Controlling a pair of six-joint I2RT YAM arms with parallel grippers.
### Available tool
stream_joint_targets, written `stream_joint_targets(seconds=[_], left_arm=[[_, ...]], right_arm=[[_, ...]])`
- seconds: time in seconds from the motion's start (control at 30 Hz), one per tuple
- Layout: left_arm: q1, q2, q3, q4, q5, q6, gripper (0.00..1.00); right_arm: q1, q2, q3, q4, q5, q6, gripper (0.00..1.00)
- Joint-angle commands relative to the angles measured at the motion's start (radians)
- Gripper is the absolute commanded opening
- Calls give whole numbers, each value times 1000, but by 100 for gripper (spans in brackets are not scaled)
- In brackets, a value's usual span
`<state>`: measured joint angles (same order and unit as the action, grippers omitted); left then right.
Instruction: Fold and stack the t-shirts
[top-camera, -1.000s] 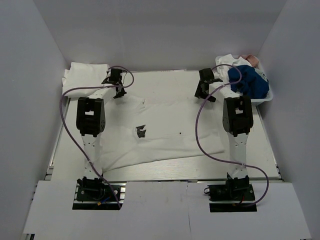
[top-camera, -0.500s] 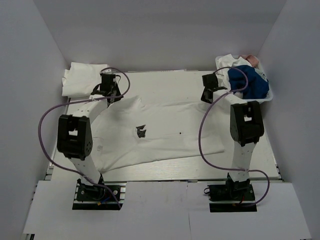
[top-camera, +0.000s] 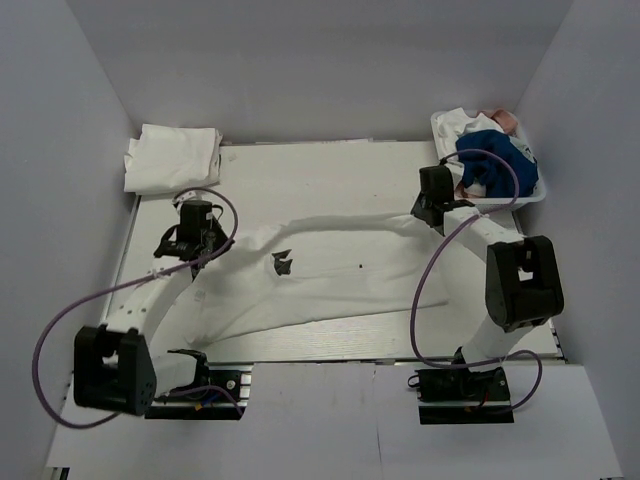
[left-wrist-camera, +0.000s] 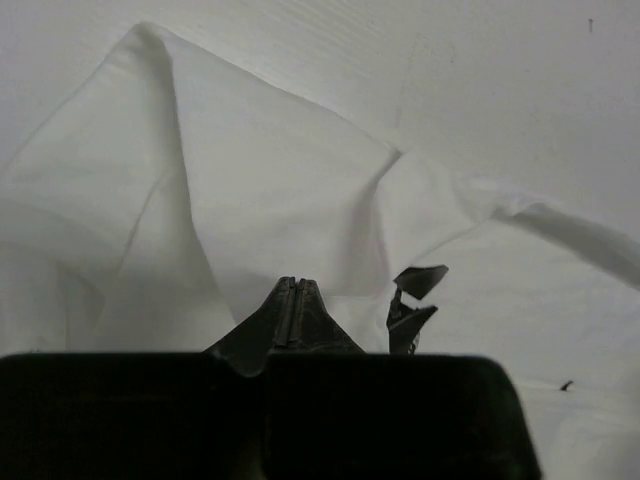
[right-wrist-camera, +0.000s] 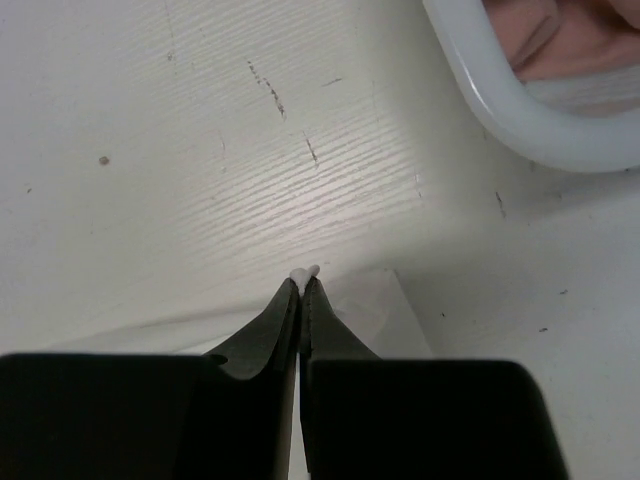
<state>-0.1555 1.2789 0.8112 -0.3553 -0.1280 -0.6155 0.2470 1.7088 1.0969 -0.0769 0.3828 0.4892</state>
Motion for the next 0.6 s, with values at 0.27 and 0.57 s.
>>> stream_joint_targets(seconds=[0.27, 0.57], left_arm=[[-1, -539, -147, -299, -76, -234, 0], [-1, -615, -184, -441, 74, -257, 0]], right_arm=[[-9, -187, -104, 6, 27, 8, 0], [-17, -192, -126, -20, 36, 0, 0]])
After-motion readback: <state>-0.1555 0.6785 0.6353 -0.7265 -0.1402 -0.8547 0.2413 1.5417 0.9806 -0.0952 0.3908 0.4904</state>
